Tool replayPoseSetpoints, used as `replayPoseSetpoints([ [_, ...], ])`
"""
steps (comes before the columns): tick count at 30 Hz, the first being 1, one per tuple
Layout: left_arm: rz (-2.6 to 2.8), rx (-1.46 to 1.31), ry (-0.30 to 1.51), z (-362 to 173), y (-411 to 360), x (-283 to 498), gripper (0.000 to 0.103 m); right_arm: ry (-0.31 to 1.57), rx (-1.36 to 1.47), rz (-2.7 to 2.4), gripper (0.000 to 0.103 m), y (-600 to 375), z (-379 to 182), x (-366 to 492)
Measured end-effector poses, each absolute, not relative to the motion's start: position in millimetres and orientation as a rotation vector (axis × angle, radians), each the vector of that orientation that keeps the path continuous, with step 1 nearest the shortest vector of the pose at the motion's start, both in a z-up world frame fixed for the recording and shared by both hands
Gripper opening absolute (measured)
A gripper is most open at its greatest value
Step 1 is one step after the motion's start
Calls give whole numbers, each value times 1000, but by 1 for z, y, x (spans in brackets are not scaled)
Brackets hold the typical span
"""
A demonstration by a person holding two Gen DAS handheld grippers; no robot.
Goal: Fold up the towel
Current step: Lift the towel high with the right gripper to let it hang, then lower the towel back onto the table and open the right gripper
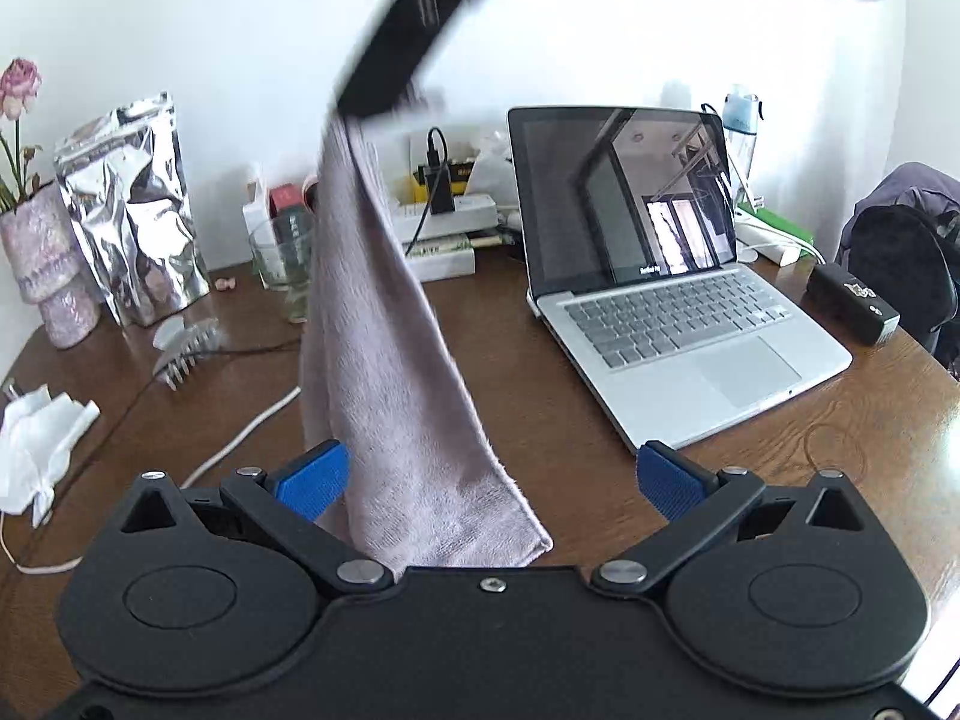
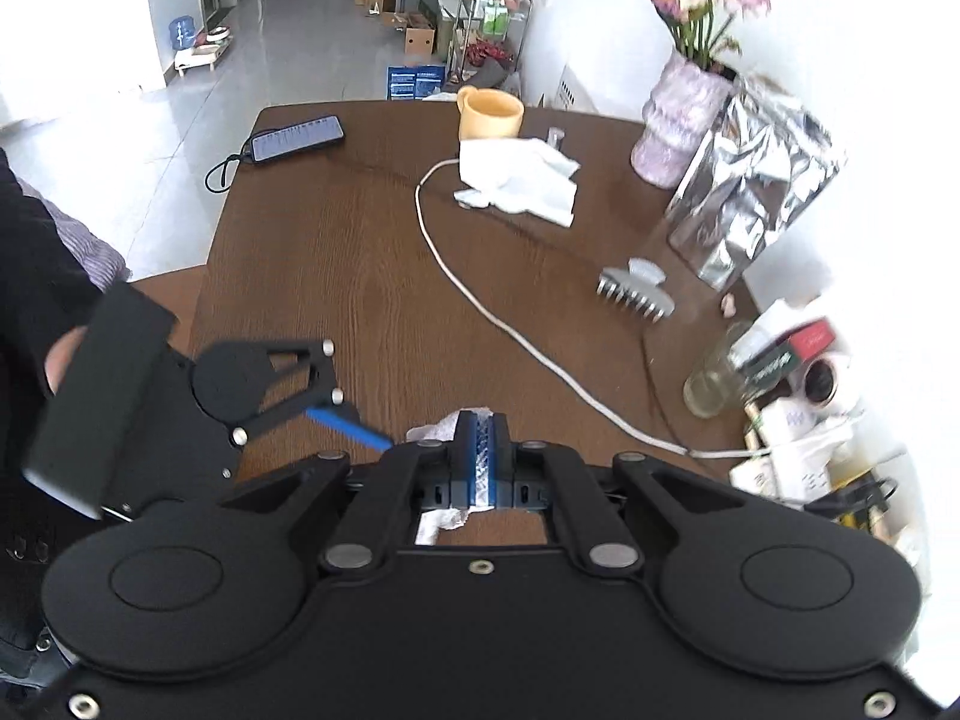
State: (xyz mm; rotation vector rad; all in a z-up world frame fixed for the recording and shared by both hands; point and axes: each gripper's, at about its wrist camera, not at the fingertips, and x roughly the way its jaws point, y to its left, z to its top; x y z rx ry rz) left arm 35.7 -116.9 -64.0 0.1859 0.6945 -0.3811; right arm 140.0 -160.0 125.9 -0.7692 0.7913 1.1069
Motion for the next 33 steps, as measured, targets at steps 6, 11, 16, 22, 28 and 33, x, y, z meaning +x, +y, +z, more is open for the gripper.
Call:
replayPoseSetpoints([
  [6, -408, 129, 717, -68, -115, 26, 103, 760, -765, 1082, 1, -155, 149, 140],
  [11, -420, 118, 770, -84, -119, 27, 103, 781, -764, 1064, 1, -159, 138, 139],
  [16, -424, 121, 780, -96, -130, 27, 103, 749, -744, 1058, 1, -157, 150, 138],
  [22, -392, 105, 721, -91, -139, 31, 103, 684, -727, 1030, 1, -148, 189, 142],
  [28, -193, 74, 627, -75, -155, 51, 103, 657, -685, 1007, 0, -133, 213, 141],
  [33, -40, 66, 617, -65, -163, 73, 103, 620, -704, 994, 0, -118, 226, 134],
])
